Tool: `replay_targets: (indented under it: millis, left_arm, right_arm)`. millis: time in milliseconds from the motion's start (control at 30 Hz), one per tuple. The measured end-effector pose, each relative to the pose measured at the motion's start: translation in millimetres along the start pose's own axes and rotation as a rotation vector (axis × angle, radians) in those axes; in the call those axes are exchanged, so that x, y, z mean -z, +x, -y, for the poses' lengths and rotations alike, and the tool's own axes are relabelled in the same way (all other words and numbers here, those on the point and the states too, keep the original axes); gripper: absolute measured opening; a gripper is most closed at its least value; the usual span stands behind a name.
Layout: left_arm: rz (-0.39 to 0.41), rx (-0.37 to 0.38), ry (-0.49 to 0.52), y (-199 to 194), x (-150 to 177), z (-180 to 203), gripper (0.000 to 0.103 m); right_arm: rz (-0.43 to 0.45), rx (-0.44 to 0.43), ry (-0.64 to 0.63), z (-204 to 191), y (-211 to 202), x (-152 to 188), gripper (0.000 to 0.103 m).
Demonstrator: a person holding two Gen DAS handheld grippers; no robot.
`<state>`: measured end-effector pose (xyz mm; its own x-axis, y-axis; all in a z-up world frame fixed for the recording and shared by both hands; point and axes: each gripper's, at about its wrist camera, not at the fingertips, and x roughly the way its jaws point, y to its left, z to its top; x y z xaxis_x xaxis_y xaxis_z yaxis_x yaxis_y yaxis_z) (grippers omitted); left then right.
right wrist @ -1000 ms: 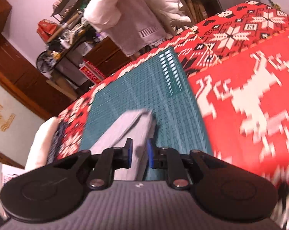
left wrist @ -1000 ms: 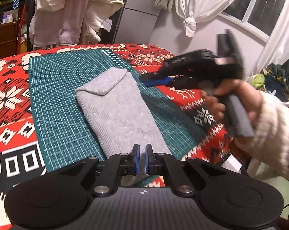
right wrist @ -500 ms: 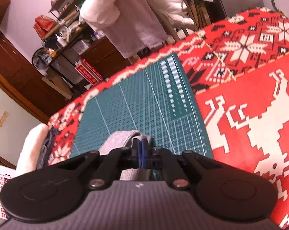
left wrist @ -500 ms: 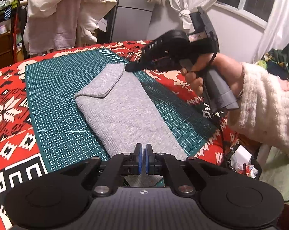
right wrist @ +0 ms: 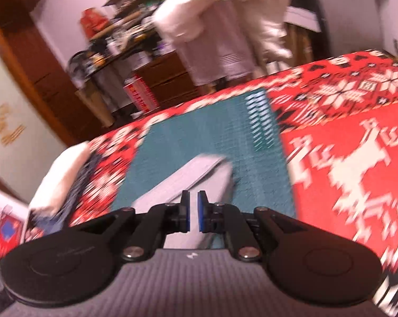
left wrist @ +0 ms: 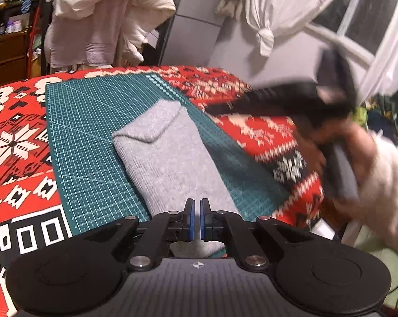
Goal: Fold clothes
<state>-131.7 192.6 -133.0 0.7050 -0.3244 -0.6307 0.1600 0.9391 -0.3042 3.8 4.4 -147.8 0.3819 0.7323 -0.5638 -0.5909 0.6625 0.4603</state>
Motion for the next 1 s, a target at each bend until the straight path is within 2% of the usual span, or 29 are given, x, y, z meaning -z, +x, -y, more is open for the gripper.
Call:
replay_targets:
  millis: [100,200,333,433,567,667,900,1000]
  left_arm:
    - [0.014,0.023,-0.077,5.5,-2.5,-7.2,0.004]
    - [-0.007,0.035,-0.096,14.6,-0.7,-8.6,0.003]
    - [-0.025,0.029,-0.095,23.3,7.8,-8.1,0.002]
    - [-0.019,0.036,-0.110,25.3,10.6,-12.2,0.003]
    - [-0.022,0.030,-0.110,24.9,9.7,-11.0,0.003]
    - [-0.031,0.010,-0.101,19.0,8.1,-5.1,0.002]
    - [-0.059,-0.006,-0.108,8.0,18.9,-3.0,0.002]
    - [-0.079,-0.012,-0.125,12.8,24.7,-6.5,0.003]
  right_arm:
    - [-0.042,-0.064,-0.028,-24.7,-7.5,24.8,0.007]
    - [-0.071,-0.094,-0.043,-42.7,-8.9,47.7,0.007]
    - [-0.095,-0.097,-0.063,-55.7,-7.5,70.2,0.008]
    - [-0.114,-0.057,-0.073,-54.4,0.9,82.4,0.006]
    - [-0.110,-0.049,-0.058,-50.4,-1.9,87.0,0.003]
    - [-0.105,-0.043,-0.052,-51.7,-12.9,89.2,0.009]
    - [-0.098,-0.074,-0.083,-63.6,-30.9,97.6,0.009]
    - [-0.126,-0.046,-0.097,-64.6,-25.5,103.3,0.009]
